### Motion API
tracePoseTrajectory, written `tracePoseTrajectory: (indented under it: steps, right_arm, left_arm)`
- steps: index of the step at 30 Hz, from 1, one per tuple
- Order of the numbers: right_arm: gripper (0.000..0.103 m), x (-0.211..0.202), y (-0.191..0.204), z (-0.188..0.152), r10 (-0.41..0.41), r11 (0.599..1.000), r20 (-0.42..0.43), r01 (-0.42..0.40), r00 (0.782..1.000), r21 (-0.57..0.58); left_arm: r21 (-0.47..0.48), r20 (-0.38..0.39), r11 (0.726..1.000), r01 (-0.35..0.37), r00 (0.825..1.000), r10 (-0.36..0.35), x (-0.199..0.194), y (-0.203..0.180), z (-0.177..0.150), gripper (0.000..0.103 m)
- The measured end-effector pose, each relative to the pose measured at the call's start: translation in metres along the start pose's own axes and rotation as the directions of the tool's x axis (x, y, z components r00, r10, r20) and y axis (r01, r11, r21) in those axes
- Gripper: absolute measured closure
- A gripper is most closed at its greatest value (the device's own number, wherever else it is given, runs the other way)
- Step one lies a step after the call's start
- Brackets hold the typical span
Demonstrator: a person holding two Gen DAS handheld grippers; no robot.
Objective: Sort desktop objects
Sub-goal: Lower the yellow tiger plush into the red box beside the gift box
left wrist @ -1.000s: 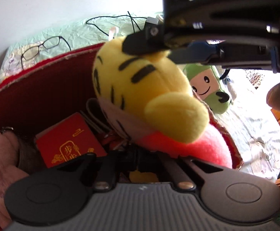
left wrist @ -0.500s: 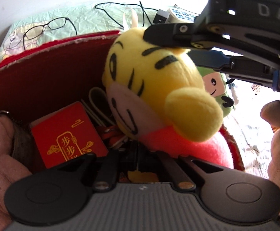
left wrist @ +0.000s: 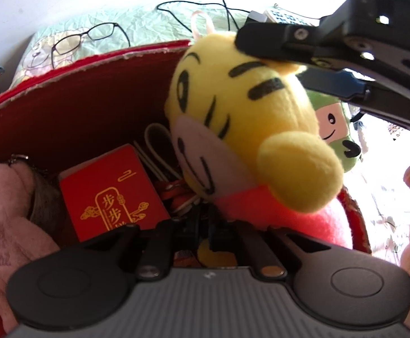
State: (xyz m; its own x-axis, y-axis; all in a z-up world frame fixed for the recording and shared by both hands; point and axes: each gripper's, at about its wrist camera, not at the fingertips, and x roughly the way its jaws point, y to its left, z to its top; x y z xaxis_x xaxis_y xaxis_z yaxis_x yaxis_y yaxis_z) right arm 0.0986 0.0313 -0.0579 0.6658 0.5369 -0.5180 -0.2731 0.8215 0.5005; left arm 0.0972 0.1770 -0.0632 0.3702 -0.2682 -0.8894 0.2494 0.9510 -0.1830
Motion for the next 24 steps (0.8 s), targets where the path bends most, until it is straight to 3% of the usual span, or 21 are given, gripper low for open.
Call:
tracePoseTrajectory:
  steps: [8, 24]
  right_arm:
    - [0.054, -0.002, -0.001, -0.001, -0.004, 1.0, -0.001, 0.004, 1.0, -0.018]
    - [0.053, -0.004, -0.005, -0.006, -0.006, 1.0, -0.001, 0.006, 1.0, -0.019]
  left_arm:
    - [0.025, 0.004, 0.997, -0.072, 0.997, 0.072, -0.002, -0.01, -0.002, 0.103]
    - [0.068, 0.002, 0.989, -0.134, 0.991, 0.134, -0.001, -0.016, -0.006, 0.102]
